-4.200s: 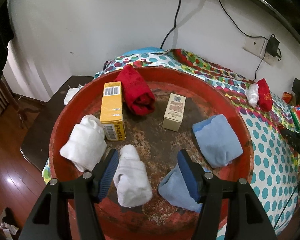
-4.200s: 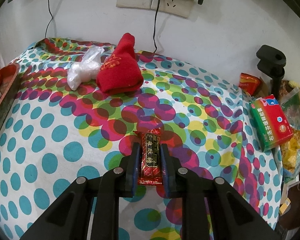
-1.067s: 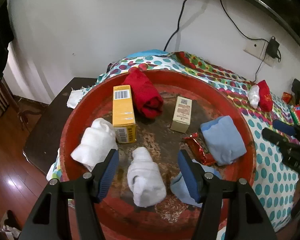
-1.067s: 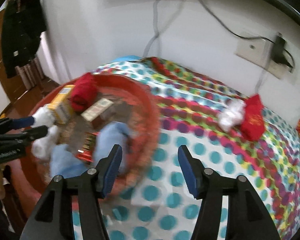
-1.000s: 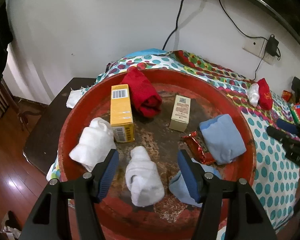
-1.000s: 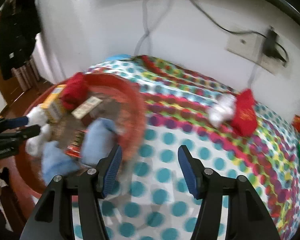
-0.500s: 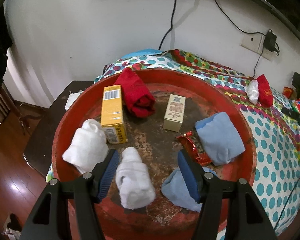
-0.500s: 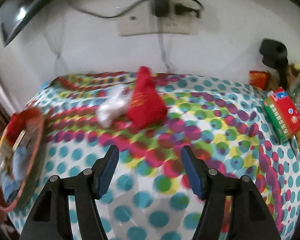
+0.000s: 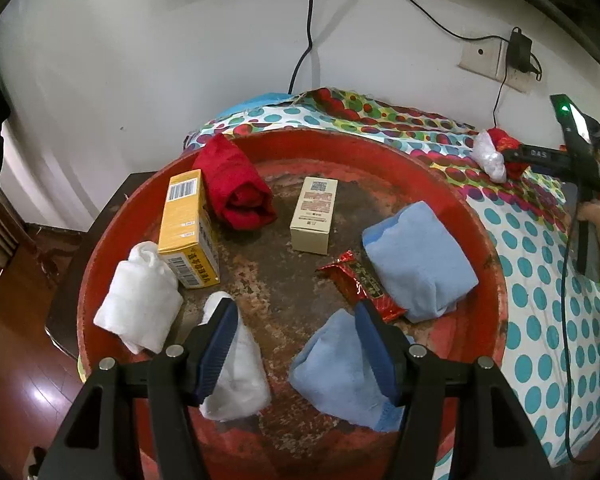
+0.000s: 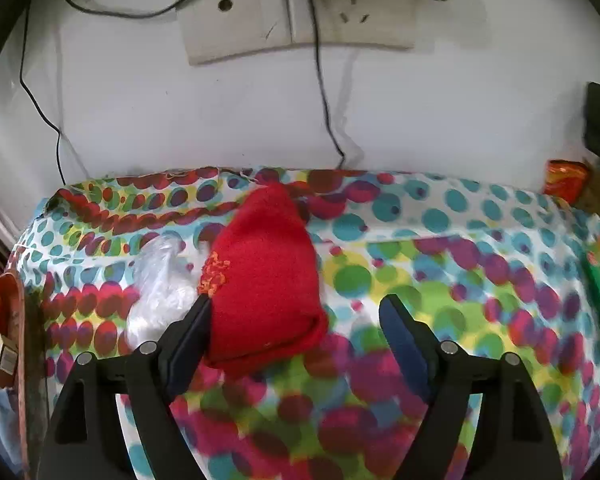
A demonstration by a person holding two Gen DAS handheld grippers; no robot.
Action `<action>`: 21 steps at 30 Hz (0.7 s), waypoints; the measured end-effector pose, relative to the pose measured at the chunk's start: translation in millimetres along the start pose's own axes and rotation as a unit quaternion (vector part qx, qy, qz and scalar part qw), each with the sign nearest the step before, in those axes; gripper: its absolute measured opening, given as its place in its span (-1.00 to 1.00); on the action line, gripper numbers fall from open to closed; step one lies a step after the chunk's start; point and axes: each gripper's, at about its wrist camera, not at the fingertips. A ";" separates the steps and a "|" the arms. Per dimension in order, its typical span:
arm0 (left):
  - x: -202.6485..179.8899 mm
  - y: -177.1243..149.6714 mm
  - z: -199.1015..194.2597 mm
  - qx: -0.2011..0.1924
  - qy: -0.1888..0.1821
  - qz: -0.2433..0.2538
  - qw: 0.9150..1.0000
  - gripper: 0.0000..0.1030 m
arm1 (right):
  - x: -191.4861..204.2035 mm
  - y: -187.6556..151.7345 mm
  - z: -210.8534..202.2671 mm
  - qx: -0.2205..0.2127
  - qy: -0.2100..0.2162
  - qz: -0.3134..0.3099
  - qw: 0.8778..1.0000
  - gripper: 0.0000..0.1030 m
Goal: Organize objects
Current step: 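Grasp the red sock on the bed cover with the right tool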
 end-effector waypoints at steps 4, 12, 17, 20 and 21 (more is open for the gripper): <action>-0.5 0.0 0.1 -0.002 0.003 -0.001 1.000 0.22 | 9.5 -2.4 3.9 0.006 0.041 -0.018 0.999 -0.14; -4.0 1.7 -4.9 -0.008 -0.002 -0.003 1.000 0.22 | 3.0 -17.3 -38.2 -0.022 0.025 -0.051 0.998 -0.23; -17.5 2.3 -7.9 -0.005 -0.007 0.011 1.000 0.22 | -37.6 -34.8 -69.6 -0.030 0.012 -0.034 0.999 -0.23; -28.8 5.9 -18.6 -0.016 -0.009 0.025 1.000 0.22 | -57.8 -46.9 -83.4 -0.032 0.004 -0.037 0.999 -0.23; -33.6 8.0 -23.5 -0.021 -0.005 0.032 0.999 0.22 | -61.2 -49.4 -85.3 -0.031 0.004 -0.037 0.999 -0.23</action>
Point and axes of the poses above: each gripper's, at about its wrist camera, not at the fingertips, and z roughly the way its jaws point, x to its left, y to its top, and after that the axes turned 10 degrees about -x, right-handed
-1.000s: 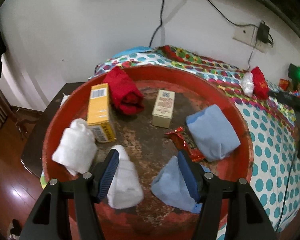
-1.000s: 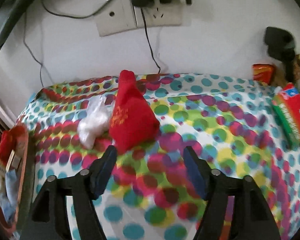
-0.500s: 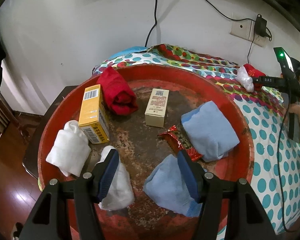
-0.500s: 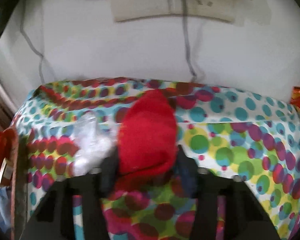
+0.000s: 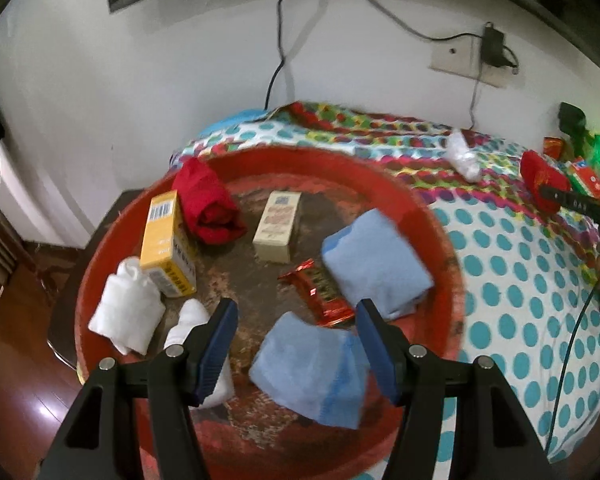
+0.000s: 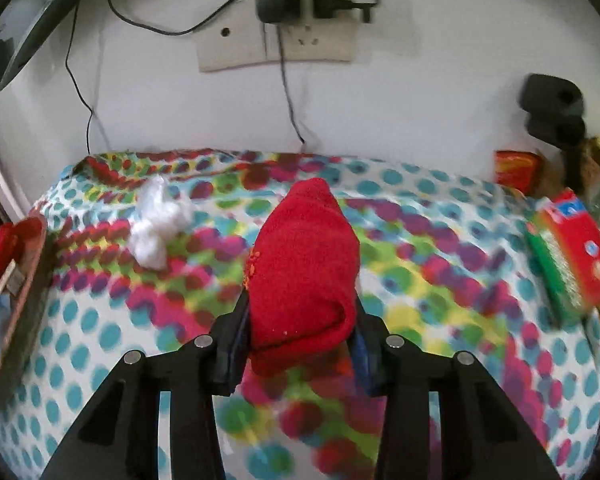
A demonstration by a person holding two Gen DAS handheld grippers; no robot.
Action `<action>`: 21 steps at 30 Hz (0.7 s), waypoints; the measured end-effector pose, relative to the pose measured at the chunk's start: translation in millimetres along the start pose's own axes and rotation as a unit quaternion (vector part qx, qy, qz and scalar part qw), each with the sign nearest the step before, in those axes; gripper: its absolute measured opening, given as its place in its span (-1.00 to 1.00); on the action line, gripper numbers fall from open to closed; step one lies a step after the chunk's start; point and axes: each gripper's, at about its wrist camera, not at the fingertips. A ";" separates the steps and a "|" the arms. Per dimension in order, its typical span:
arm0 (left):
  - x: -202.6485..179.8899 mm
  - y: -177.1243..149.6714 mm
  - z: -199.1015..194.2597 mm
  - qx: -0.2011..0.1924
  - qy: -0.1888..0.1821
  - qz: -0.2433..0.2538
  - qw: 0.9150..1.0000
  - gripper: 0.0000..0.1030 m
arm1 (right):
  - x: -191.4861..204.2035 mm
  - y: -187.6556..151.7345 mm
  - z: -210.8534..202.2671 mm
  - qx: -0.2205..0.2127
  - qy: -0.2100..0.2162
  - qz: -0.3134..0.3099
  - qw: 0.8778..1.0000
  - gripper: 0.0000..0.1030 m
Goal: Organize objects
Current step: 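Grasp the red sock on the bed cover with the right tool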
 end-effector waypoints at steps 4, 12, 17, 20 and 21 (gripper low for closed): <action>-18.1 14.2 -14.5 -0.024 -0.001 0.001 1.000 0.22 | -12.1 -8.8 -9.5 0.002 0.001 -0.012 1.000 -0.23; -102.8 65.4 23.4 0.012 -0.054 0.007 0.998 0.24 | -22.7 -12.2 0.6 0.037 -0.014 -0.008 0.999 -0.12; -160.8 93.4 68.1 0.032 -0.070 0.016 0.997 0.24 | -24.9 -13.6 2.5 0.043 -0.013 -0.006 0.999 -0.10; -185.0 103.1 104.6 0.072 -0.073 0.011 0.995 0.24 | -26.0 -14.2 1.2 0.043 -0.013 -0.006 0.999 -0.10; -191.1 105.2 114.1 0.078 -0.072 0.010 0.994 0.24 | -26.6 -14.3 1.1 0.043 -0.013 -0.005 0.999 -0.08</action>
Point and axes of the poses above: each gripper's, at about its wrist camera, not at the fingertips, and z roughly the way its jaws point, x to its left, y to its top, and after that the axes turned 10 degrees about -x, right-handed
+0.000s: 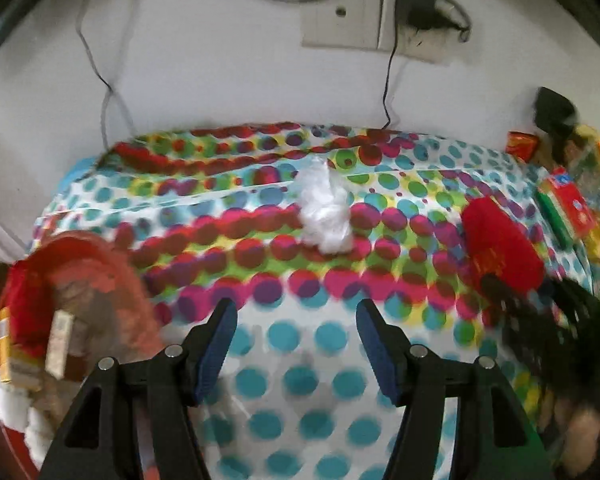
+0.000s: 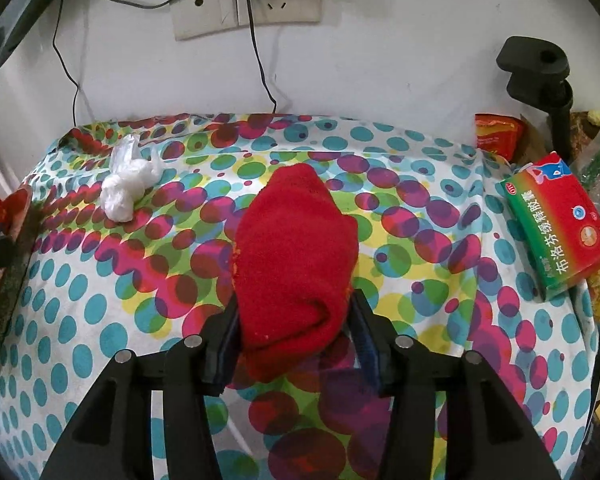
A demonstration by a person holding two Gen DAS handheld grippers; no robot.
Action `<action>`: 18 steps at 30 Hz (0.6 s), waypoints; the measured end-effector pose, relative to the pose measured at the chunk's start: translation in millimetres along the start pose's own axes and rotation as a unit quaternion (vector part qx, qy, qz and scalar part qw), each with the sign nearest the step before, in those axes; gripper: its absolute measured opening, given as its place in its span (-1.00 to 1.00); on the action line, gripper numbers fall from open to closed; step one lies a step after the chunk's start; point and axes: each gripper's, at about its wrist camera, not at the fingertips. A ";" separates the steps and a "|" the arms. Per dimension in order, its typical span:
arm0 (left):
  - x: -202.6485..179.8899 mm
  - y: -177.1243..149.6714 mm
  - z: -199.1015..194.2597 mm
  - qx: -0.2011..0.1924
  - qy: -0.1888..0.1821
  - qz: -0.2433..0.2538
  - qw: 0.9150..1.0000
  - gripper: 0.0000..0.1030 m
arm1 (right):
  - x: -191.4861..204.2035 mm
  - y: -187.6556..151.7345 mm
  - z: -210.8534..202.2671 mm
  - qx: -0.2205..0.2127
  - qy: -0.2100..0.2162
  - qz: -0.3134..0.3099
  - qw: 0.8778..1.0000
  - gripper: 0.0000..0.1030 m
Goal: Organize objects
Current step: 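Grasp the red sock on the bed cover with the right tool, then grasp the white plastic bag with the left tool while the right tool holds the red sock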
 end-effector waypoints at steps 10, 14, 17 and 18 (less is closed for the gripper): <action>-24.5 28.4 62.4 0.006 0.014 0.012 1.000 0.24 | -0.6 -1.4 0.1 0.001 0.005 0.005 1.000 -0.01; -13.9 31.9 84.8 0.009 0.038 -0.015 0.999 0.24 | 0.9 -1.9 0.3 0.002 0.004 0.002 1.000 0.01; -5.0 32.3 94.4 0.003 0.036 -0.033 0.999 0.27 | 2.1 -1.6 0.9 0.002 0.002 0.000 1.000 0.01; -2.6 31.4 96.4 0.000 0.031 -0.041 0.999 0.28 | 1.8 -1.7 0.8 0.002 0.003 0.002 1.000 0.01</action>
Point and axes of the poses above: each gripper's, at about its wrist camera, not at the fingertips, and z roughly the way its jaws point, x to its left, y to its top, and after that the axes turned 10 degrees about -x, right-handed
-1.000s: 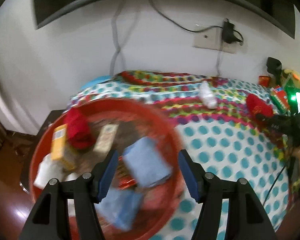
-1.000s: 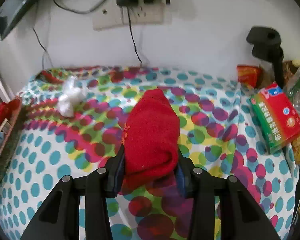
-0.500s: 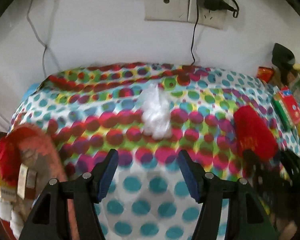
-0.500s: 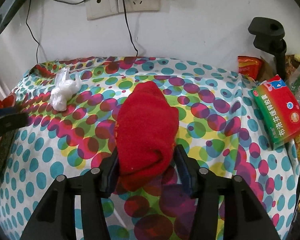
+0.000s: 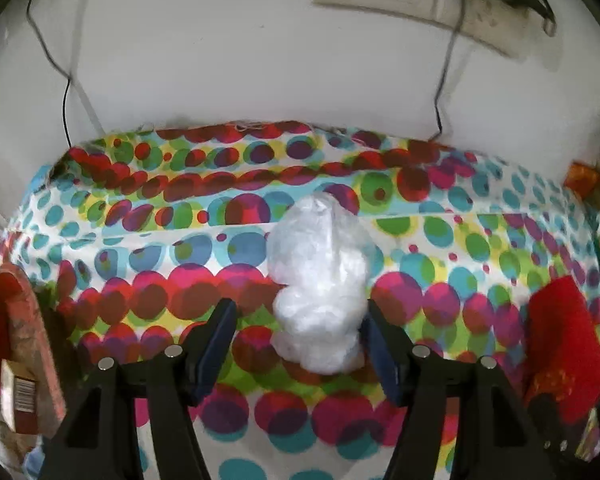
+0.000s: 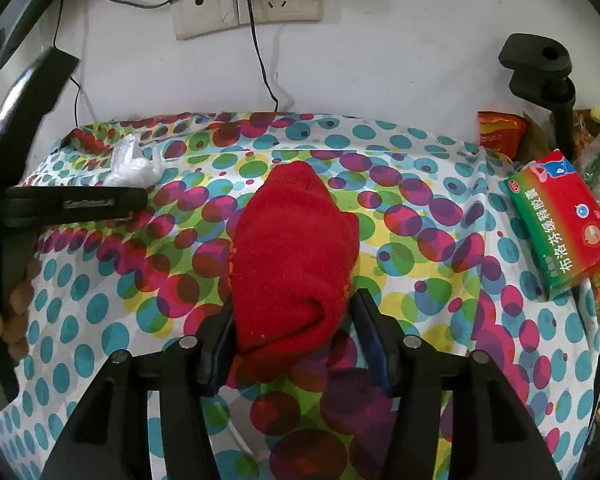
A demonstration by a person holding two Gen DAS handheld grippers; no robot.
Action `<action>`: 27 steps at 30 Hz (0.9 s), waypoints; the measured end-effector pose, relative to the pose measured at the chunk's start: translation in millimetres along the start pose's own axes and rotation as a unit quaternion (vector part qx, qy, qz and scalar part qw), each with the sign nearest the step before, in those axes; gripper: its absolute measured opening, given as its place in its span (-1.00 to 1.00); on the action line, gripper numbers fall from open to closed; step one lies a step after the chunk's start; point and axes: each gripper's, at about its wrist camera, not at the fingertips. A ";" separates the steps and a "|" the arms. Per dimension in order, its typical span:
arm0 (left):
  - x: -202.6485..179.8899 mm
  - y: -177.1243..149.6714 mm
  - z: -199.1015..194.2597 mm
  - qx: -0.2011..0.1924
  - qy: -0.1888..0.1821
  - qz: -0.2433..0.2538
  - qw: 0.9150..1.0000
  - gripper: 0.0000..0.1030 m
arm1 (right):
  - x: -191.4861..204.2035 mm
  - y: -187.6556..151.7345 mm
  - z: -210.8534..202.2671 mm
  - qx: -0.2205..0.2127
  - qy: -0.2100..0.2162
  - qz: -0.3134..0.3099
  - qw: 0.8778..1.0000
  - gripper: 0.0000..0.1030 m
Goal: Organize objects
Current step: 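Grasp the white plastic bag with the left tool while the right tool holds the red sock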
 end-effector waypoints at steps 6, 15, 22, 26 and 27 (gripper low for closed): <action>2.9 -12.1 1.4 -0.049 -0.014 0.006 0.999 0.28 | 2.7 0.5 0.1 0.001 -0.003 -0.004 1.000 0.02; 8.4 -21.2 -4.0 -0.066 -0.038 0.003 0.997 -0.29 | 6.5 1.9 1.1 0.003 -0.005 -0.007 1.000 0.04; -8.5 -27.2 -19.4 -0.065 -0.048 0.036 0.996 -0.29 | 8.6 3.0 2.4 0.004 -0.010 -0.012 1.000 0.04; -12.7 -36.0 -28.4 -0.064 -0.059 0.048 0.995 -0.29 | 8.5 2.8 2.5 0.004 -0.010 -0.013 1.000 0.04; -13.0 -38.4 -31.2 -0.065 -0.058 0.053 0.995 -0.29 | 8.5 2.7 2.4 0.004 -0.010 -0.012 1.000 0.04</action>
Point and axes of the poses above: each gripper's, at about its wrist camera, not at the fingertips, and z roughly the way its jaws point, x to its left, y to its top, and after that the axes turned 10 degrees about -x, right-handed
